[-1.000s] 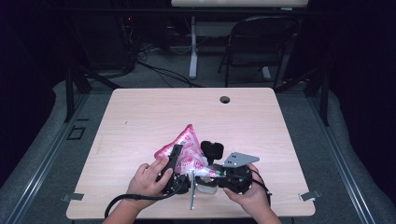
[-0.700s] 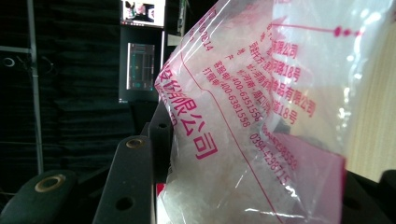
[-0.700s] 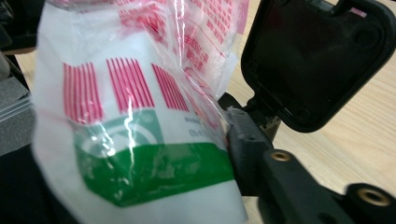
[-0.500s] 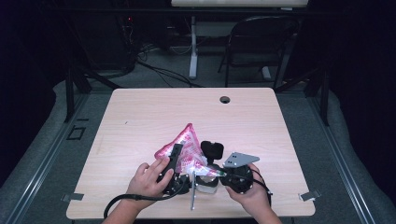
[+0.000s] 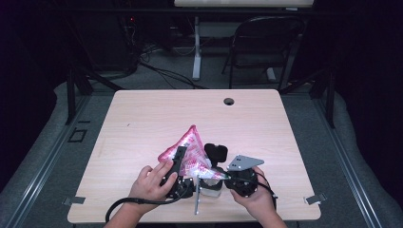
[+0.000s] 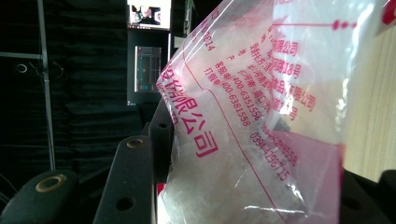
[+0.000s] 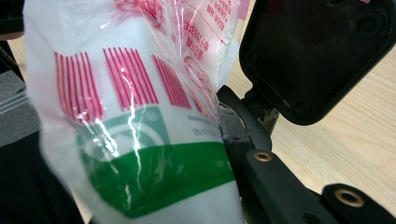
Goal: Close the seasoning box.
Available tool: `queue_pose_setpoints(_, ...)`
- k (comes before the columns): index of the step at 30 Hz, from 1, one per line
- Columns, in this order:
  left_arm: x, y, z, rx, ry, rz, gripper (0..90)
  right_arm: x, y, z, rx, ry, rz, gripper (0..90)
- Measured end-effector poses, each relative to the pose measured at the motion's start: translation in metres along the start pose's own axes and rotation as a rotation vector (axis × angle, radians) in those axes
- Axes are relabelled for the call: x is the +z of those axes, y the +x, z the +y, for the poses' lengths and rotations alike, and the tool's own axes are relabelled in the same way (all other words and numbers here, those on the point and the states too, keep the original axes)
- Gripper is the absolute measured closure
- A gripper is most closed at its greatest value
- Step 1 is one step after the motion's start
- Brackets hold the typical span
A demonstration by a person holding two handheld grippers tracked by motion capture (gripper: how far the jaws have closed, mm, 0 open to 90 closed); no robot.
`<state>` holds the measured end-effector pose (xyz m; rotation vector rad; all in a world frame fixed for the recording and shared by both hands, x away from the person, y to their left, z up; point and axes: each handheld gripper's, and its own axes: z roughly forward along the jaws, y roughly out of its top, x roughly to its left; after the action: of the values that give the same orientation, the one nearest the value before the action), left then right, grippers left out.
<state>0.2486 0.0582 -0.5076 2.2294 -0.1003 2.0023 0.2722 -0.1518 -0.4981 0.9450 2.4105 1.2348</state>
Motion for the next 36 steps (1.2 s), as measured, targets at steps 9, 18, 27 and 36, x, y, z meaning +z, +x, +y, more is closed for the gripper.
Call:
queue_pose_setpoints(9, -0.0007, -0.0004, 0.0008, -0.002, 0.001, -0.004, 60.0, 0.0013, -0.0018, -0.0019, 0.009, -0.003, 0.002, 89.9)
queue_pose_setpoints(18, -0.0011, 0.0007, 0.0013, 0.007, 0.003, -0.003, 60.1, 0.0018, -0.0020, -0.0021, 0.011, -0.001, -0.001, 90.0)
queue_pose_setpoints(27, -0.0009, 0.0021, 0.0026, 0.025, -0.003, 0.008, 60.1, 0.0026, -0.0022, -0.0025, 0.011, 0.002, -0.001, 90.0)
queue_pose_setpoints(36, -0.0011, 0.0024, 0.0039, 0.036, 0.000, 0.003, 60.1, 0.0027, -0.0028, -0.0030, 0.011, 0.005, -0.001, 90.0)
